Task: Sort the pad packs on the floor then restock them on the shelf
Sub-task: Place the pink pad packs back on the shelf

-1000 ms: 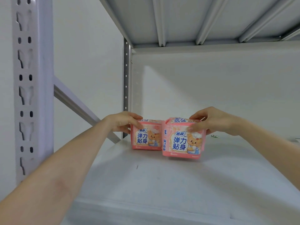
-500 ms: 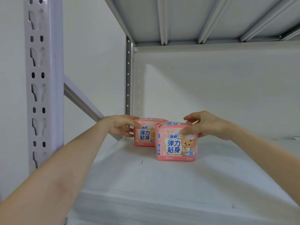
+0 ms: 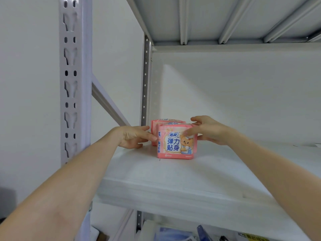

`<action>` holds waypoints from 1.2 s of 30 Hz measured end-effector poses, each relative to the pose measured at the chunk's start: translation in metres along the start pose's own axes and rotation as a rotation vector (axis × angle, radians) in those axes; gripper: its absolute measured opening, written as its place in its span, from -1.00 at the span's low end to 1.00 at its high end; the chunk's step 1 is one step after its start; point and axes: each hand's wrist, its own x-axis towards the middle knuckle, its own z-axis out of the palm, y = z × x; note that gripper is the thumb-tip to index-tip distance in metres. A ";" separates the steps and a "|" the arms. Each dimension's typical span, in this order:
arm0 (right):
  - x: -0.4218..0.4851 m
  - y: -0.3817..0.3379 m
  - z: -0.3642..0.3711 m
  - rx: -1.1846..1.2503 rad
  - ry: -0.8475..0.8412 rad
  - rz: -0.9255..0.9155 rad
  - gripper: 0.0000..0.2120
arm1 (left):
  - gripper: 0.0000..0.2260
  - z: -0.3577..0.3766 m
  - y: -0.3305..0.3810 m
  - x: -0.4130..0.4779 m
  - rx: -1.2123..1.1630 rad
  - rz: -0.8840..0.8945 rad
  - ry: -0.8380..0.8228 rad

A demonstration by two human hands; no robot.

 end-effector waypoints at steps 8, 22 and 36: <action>0.014 -0.002 0.017 0.043 -0.002 -0.001 -0.01 | -0.43 0.004 -0.002 -0.002 0.010 0.053 -0.011; 0.020 0.013 0.023 -0.012 0.021 -0.066 -0.21 | -0.53 0.003 -0.005 -0.009 -0.053 0.079 0.007; 0.005 0.011 0.031 -0.209 0.198 -0.083 0.06 | -0.30 0.026 -0.003 -0.036 0.073 0.093 0.406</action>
